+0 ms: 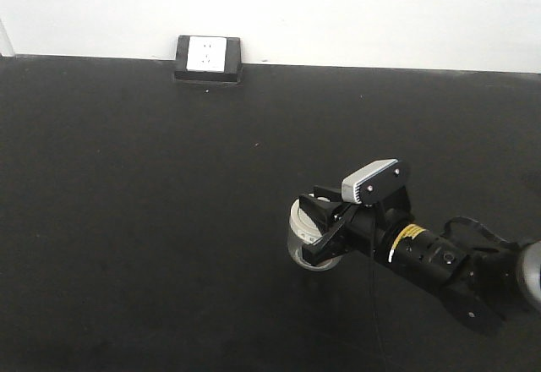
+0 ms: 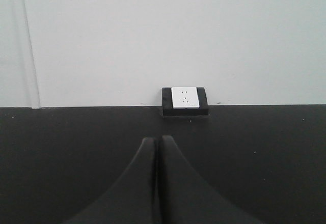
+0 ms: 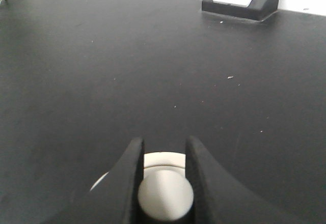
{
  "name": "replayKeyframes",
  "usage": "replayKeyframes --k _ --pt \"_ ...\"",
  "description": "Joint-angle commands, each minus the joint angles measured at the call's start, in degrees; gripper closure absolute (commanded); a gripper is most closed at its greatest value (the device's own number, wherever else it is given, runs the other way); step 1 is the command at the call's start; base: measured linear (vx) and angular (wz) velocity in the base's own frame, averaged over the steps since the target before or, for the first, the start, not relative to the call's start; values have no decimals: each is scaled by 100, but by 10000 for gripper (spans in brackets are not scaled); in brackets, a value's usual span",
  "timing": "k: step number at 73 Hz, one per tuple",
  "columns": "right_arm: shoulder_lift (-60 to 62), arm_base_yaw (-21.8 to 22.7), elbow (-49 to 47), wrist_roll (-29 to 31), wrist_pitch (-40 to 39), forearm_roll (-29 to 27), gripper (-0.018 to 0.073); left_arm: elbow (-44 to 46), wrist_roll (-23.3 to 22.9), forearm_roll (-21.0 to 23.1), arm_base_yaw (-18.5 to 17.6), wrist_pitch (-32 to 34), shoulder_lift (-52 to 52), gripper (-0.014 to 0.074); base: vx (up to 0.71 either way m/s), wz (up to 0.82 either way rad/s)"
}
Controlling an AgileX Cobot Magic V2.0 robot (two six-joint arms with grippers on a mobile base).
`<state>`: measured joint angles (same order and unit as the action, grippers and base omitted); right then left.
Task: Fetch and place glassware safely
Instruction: 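Lower the jar onto the benchtop with the right gripper, then open the right gripper and withdraw it away from the jar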
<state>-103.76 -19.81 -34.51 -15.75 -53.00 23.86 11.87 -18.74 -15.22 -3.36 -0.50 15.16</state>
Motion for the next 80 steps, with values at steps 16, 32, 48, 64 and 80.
replayKeyframes --k 16,32,48,64,80 --pt "-89 11 -175 216 -858 -100 534 154 -37 32 -44 407 60 603 0 0" --pt "-211 11 -162 216 -898 -72 512 154 -37 32 -44 407 60 603 0 0" --pt "-193 11 -162 173 -803 -23 398 154 -37 32 -44 407 60 603 0 0" --pt "-62 11 -162 134 -763 122 183 154 -37 32 -44 407 60 603 0 0" --pt "648 11 -145 -145 -356 196 77 154 -37 32 -44 407 60 603 0 0"
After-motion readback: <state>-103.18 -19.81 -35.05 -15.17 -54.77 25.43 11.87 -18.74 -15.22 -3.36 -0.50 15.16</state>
